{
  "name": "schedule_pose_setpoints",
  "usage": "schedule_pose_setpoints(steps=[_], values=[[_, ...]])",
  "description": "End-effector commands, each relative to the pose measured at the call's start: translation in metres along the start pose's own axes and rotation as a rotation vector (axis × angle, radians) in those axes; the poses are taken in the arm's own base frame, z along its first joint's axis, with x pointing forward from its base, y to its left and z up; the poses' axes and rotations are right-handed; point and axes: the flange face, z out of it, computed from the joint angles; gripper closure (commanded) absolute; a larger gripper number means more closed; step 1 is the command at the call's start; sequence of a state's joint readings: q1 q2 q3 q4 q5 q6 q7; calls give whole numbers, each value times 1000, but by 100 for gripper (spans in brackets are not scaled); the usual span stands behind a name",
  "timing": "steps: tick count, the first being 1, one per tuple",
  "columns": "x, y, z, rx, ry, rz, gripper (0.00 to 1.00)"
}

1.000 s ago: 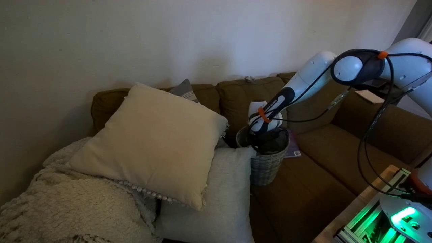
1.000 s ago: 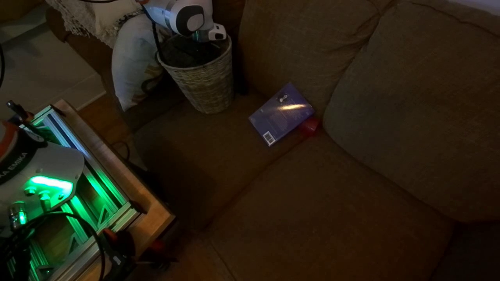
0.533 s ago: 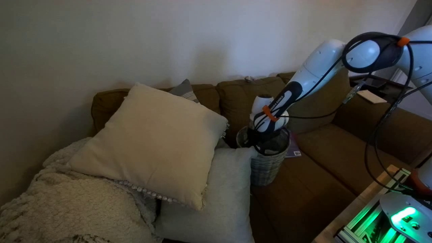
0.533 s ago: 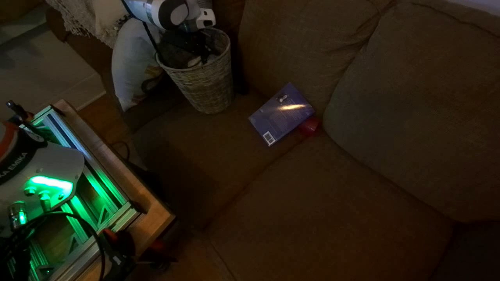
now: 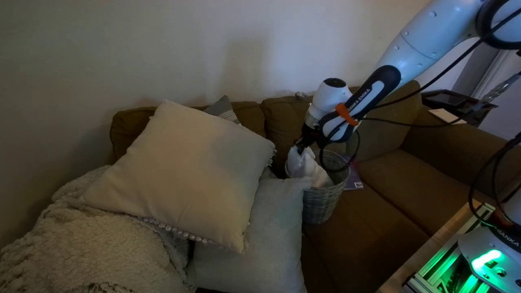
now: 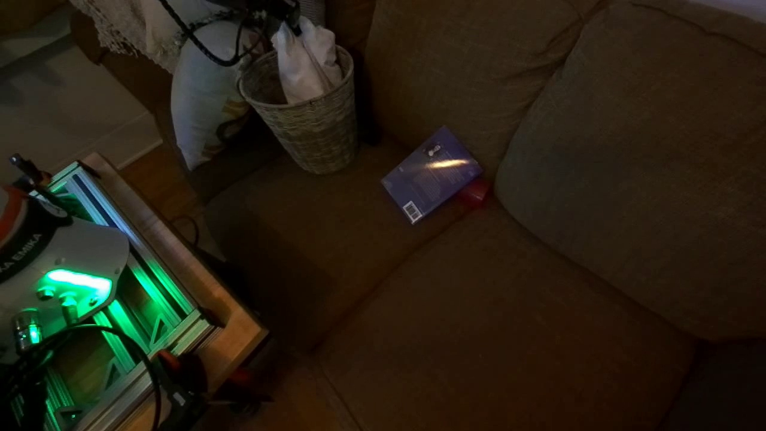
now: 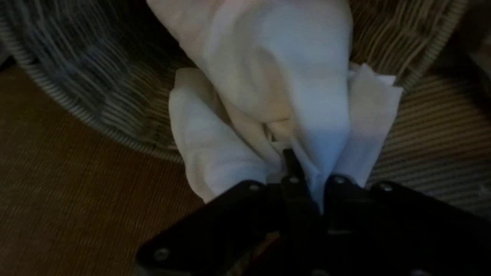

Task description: Move the towel from the basket to the backrest of the couch

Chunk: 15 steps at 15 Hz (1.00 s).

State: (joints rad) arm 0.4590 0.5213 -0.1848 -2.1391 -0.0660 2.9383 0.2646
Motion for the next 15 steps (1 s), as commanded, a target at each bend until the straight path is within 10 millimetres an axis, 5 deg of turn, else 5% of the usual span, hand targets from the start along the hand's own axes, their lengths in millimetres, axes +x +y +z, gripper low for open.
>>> schedule_pose_setpoints(steps=[1, 2, 5, 6, 10, 15], values=[[-6, 12, -81, -39, 40, 89, 98], [7, 3, -43, -19, 49, 46, 92], [6, 9, -81, -27, 58, 79, 98], [4, 0, -68, 56, 43, 113, 98], [8, 62, -136, 7, 213, 272, 98], [46, 160, -225, -110, 412, 458, 98]])
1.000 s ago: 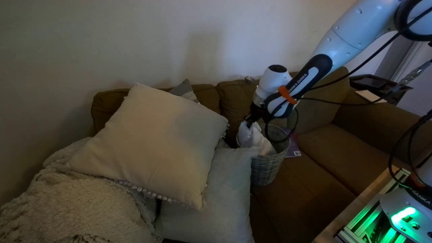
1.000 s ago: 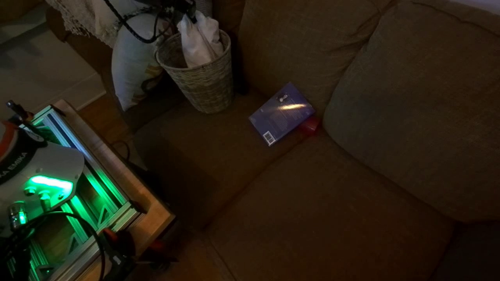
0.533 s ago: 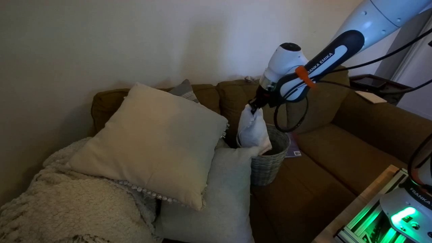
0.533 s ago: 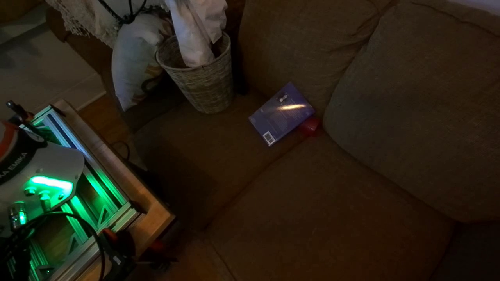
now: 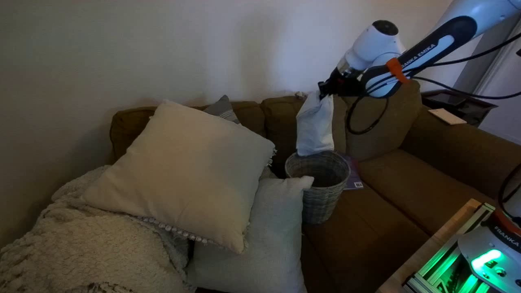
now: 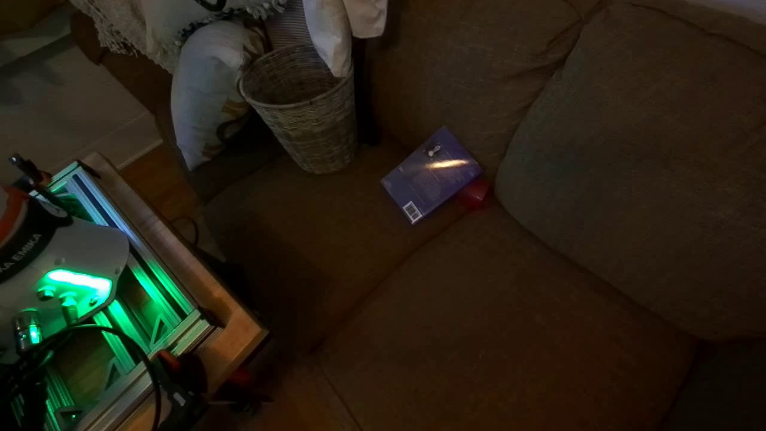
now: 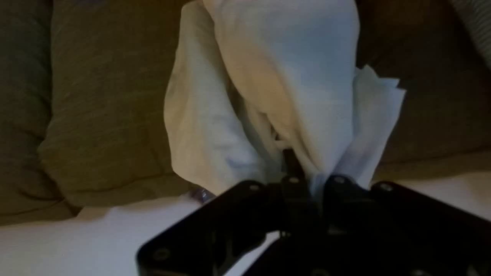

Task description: Move the towel from the basket to the backrest of the couch

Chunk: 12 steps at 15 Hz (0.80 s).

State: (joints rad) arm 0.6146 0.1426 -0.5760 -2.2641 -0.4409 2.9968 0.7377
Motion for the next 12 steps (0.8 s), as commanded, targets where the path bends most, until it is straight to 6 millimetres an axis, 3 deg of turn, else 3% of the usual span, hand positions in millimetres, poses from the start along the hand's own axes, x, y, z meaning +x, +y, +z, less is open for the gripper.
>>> schedule_pose_setpoints(steps=[1, 3, 4, 6, 7, 8, 12], values=[[56, 58, -60, -71, 124, 150, 98], [87, 93, -98, -177, 178, 230, 98], [70, 71, -63, -118, 145, 156, 92], [92, 92, -93, -167, 179, 207, 92], [94, 96, -99, -168, 184, 216, 98], [97, 99, -96, -181, 188, 254, 98], [135, 149, -99, -275, 252, 347, 98]])
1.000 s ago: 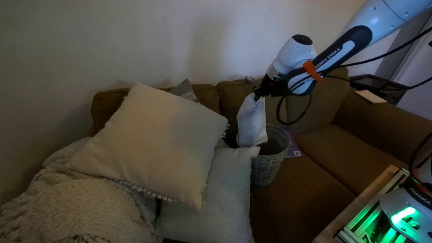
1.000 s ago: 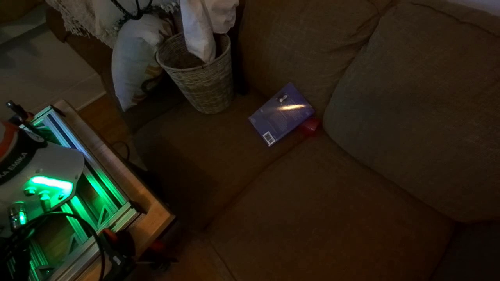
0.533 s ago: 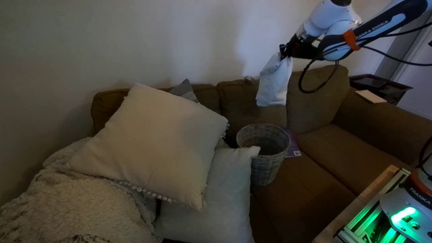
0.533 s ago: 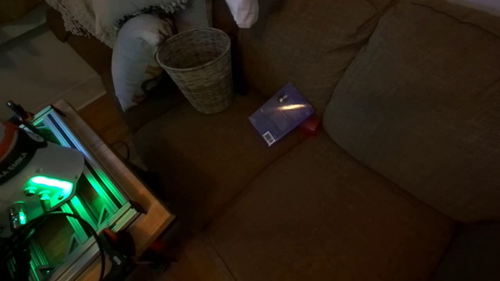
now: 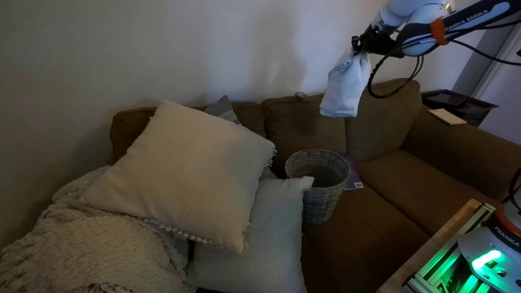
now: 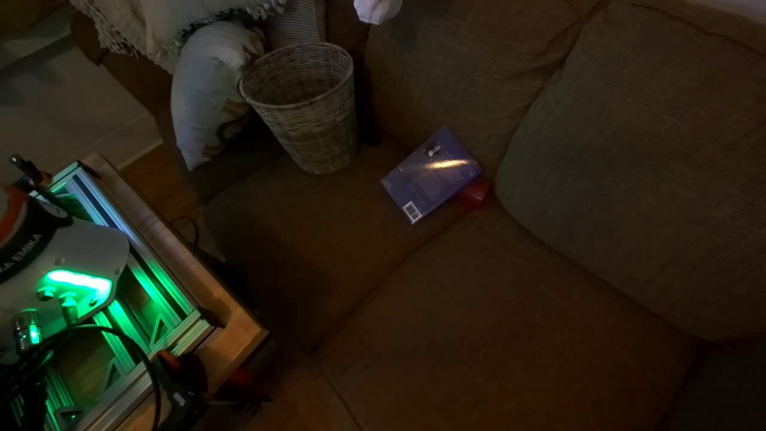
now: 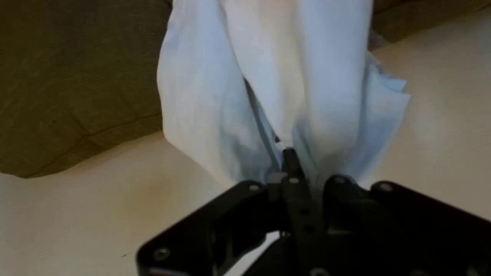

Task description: Move the towel from the basket to the backrest of the couch

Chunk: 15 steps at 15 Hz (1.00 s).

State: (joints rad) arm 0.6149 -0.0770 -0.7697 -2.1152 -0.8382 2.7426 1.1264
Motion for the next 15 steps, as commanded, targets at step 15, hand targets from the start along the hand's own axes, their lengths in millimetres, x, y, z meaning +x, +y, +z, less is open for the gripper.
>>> schedule_pose_setpoints(steps=[15], values=[[138, -3, 91, 222, -62, -3, 92]])
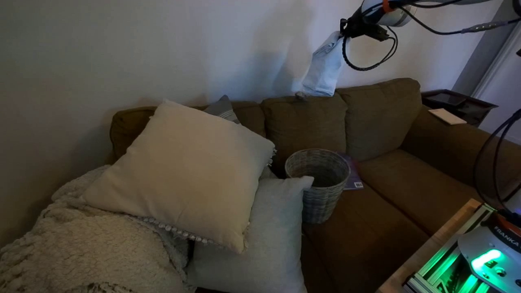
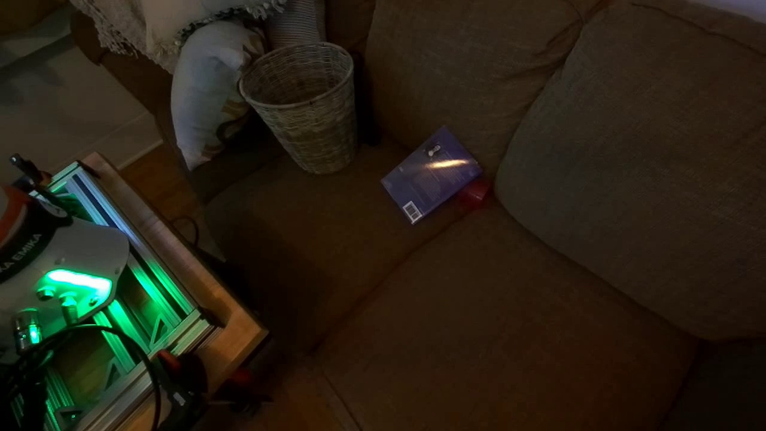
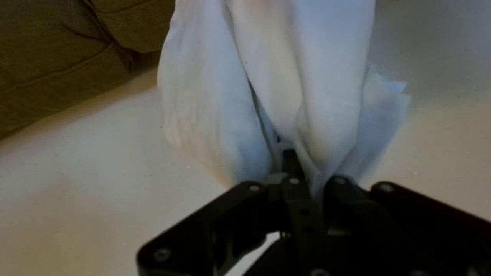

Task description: Move the towel from the basket to the backrest of the couch

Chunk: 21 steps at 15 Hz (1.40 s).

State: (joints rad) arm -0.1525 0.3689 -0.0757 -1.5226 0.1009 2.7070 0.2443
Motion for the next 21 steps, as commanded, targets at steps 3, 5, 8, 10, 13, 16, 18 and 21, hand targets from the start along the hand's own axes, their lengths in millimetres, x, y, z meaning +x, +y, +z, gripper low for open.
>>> schedule_pose_setpoints(steps=[3, 5, 8, 10, 13, 16, 18, 21], values=[[24, 22, 4, -28, -3, 10, 92], [23, 23, 12, 32, 11, 15, 98], [40, 41, 13, 131, 96, -92, 98], [47, 71, 19, 155, 109, -91, 98], [55, 110, 36, 153, 97, -40, 98], [50, 127, 75, 180, 50, 16, 98], [47, 135, 96, 249, 18, 60, 98], [40, 150, 128, 293, -42, 114, 98]])
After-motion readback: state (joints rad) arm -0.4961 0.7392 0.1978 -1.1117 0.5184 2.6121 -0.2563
